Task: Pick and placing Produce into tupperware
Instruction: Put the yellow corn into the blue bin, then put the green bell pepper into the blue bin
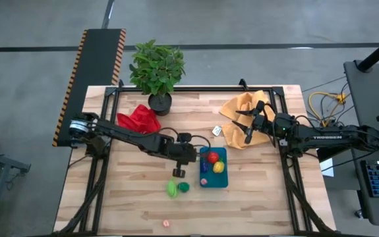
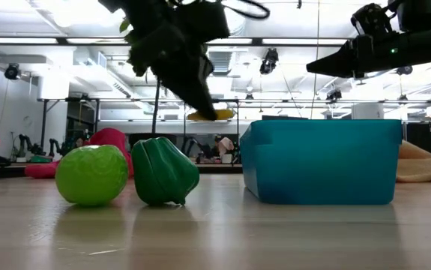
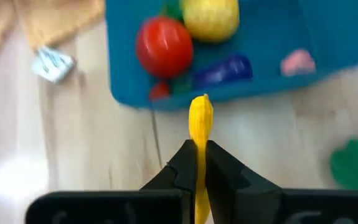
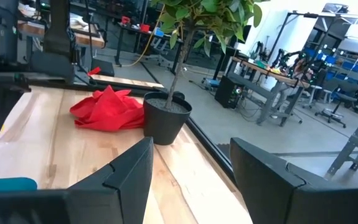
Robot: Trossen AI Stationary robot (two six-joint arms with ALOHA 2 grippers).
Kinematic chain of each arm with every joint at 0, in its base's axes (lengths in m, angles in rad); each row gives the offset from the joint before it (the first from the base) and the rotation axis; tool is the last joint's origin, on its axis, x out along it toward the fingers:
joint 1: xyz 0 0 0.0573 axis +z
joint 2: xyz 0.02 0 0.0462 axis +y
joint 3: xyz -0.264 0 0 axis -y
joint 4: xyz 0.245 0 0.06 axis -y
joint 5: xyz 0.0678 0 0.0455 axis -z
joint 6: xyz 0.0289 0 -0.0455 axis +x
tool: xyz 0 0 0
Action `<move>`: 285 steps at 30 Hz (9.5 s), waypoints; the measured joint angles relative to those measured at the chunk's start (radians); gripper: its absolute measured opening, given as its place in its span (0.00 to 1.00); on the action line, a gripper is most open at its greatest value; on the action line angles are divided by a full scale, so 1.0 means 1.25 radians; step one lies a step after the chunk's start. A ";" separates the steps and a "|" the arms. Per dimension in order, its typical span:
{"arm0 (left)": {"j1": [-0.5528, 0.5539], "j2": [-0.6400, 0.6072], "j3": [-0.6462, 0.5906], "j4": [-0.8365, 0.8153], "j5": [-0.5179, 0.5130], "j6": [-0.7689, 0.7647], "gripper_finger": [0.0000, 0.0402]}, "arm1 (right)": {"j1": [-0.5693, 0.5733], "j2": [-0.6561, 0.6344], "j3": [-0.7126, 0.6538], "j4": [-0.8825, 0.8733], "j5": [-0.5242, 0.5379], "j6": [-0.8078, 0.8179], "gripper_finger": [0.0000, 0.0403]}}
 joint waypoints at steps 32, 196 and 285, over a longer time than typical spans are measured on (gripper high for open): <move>0.028 0.154 0.025 0.311 0.037 0.125 0.00 | -0.005 0.006 0.000 -0.009 0.023 -0.001 0.51; -0.123 0.144 0.001 -0.016 0.243 -0.043 0.58 | -0.009 0.006 0.000 -0.012 0.020 -0.002 0.51; -0.122 0.142 0.023 0.010 0.270 -0.091 0.58 | -0.009 0.006 0.000 -0.023 0.021 -0.013 0.51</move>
